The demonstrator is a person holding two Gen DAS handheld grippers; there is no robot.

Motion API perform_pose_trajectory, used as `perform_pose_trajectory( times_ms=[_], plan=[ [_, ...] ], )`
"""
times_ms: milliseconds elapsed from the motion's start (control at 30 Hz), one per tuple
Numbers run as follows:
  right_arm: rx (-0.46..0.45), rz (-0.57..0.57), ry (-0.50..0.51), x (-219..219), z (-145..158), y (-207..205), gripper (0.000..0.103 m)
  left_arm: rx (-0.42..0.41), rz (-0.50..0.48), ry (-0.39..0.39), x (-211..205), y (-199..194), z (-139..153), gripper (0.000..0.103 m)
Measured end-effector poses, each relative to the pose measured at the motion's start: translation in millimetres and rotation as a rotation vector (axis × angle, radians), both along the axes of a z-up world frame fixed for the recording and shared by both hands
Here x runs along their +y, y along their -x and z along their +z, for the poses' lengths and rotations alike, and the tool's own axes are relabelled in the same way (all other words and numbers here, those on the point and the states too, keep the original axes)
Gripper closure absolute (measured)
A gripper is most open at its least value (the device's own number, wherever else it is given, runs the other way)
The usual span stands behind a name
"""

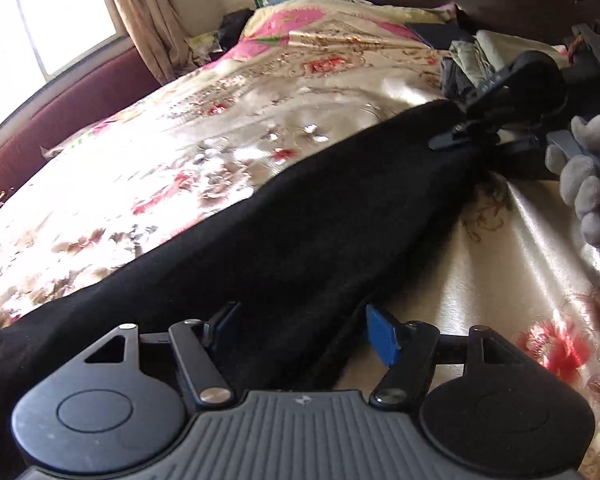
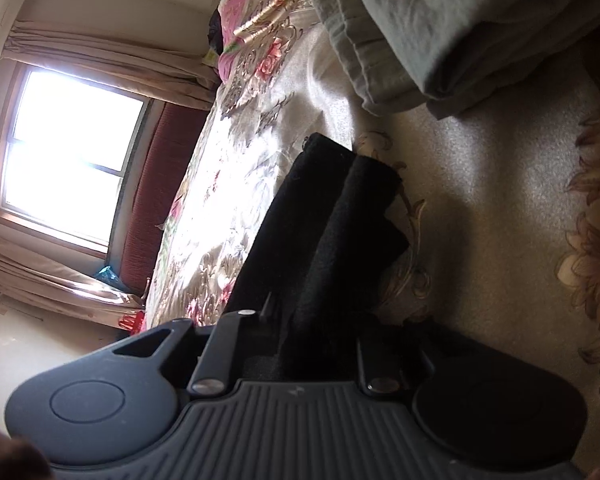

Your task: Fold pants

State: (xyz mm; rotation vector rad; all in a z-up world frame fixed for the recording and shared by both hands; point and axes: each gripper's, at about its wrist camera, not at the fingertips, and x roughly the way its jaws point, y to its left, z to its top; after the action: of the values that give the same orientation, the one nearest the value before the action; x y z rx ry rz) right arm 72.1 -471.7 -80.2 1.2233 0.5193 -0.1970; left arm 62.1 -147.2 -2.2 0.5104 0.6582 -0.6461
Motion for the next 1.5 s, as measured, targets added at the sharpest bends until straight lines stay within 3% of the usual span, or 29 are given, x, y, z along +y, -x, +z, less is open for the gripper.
perform_pose_trajectory(
  times_ms=[100, 167, 200, 367, 533, 667, 833, 933, 1100, 1167, 1233, 1333, 1500],
  plan=[
    [-0.025, -0.040, -0.027, -3.7, 9.8, 10.2, 0.095, -0.005, 0.062, 0.040, 13.5, -10.5, -6.4, 0.013],
    [-0.029, -0.047, -0.004, -3.3, 20.1, 13.7, 0.095, 0.131, 0.063, 0.059, 17.3, -18.4, -18.2, 0.013],
    [-0.020, -0.053, 0.015, -3.7, 25.4, 14.4, 0.095, 0.144, 0.073, 0.084, 19.3, -15.6, -20.5, 0.013],
    [0.005, -0.111, 0.053, -12.9, 46.2, 21.1, 0.096, 0.151, 0.024, 0.146, 19.8, 8.8, -12.5, 0.014],
    [0.047, -0.096, 0.169, -12.0, 71.3, 26.9, 0.096, 0.097, 0.027, 0.302, 44.1, 21.7, 21.3, 0.014],
    [0.047, -0.095, 0.179, -8.0, 78.5, 24.3, 0.096, -0.002, 0.109, 0.267, 62.4, 12.5, 22.5, 0.014],
    [-0.008, -0.035, 0.247, 14.5, 118.1, 6.9, 0.095, 0.030, 0.269, 0.246, 96.2, -18.2, 7.8, 0.014],
    [-0.065, 0.052, 0.304, 46.9, 151.2, -17.6, 0.095, 0.099, 0.357, 0.201, 112.7, -35.4, -12.8, 0.014],
    [-0.139, 0.250, 0.379, 130.9, 193.6, -75.0, 0.095, 0.101, 0.468, 0.289, 152.1, -44.4, -5.4, 0.014],
    [-0.163, 0.337, 0.404, 171.0, 204.6, -98.6, 0.095, 0.156, 0.509, 0.320, 169.2, -52.5, -7.3, 0.014],
    [-0.180, 0.419, 0.424, 210.7, 211.7, -120.5, 0.095, 0.201, 0.562, 0.338, 181.7, -58.6, -13.4, 0.014],
    [-0.199, 0.540, 0.462, 272.6, 219.0, -152.1, 0.095, 0.205, 0.619, 0.379, 202.2, -58.7, -7.9, 0.014],
    [-0.177, 0.718, 0.489, 368.7, 208.5, -190.8, 0.095, 0.258, 0.726, 0.479, 246.9, -59.4, -6.9, 0.013]
  ],
)
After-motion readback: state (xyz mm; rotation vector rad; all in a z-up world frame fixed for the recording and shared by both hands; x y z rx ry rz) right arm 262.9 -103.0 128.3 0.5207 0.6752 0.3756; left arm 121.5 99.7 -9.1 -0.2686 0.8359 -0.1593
